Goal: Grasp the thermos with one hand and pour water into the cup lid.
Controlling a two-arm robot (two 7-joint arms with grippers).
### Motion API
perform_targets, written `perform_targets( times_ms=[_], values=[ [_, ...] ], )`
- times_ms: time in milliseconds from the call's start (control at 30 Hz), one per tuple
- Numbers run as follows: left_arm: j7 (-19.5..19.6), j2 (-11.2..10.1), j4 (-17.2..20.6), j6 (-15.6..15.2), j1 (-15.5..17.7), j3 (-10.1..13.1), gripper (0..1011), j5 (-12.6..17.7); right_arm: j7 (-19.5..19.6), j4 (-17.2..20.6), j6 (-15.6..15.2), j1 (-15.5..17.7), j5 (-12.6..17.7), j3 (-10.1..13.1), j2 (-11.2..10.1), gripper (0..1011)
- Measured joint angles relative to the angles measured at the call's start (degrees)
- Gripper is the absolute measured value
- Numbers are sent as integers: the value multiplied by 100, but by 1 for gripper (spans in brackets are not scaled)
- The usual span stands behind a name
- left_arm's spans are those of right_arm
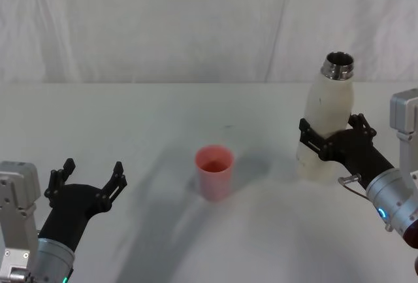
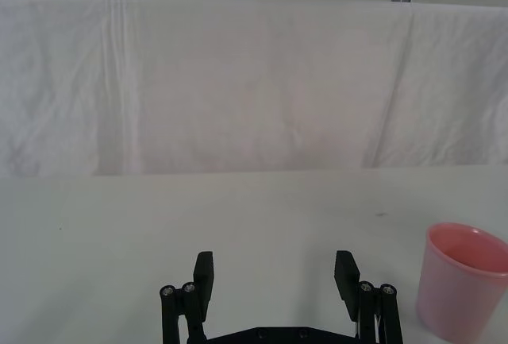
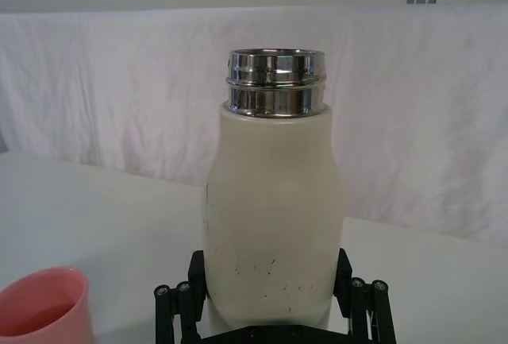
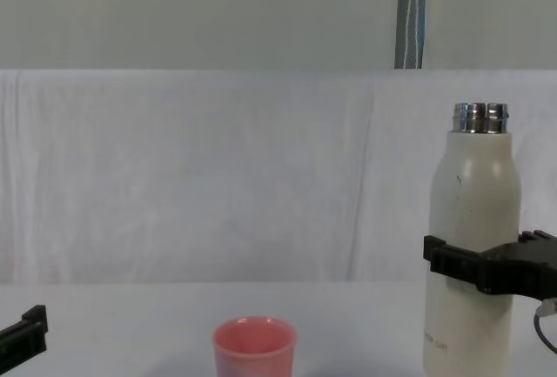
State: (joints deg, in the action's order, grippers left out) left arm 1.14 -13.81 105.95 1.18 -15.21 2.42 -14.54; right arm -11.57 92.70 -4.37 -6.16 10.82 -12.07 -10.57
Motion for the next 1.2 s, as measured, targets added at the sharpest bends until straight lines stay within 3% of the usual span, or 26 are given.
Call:
perform_targets(
  times_ms=[600, 1200],
  values=[
    [0, 0, 0, 0, 0, 0, 1001, 0, -95, -422, 3, -332, 219, -73, 128, 950],
    [0, 0, 0, 0, 0, 0, 1001, 0, -498, -945, 340, -741, 258, -348, -62, 950]
  ],
)
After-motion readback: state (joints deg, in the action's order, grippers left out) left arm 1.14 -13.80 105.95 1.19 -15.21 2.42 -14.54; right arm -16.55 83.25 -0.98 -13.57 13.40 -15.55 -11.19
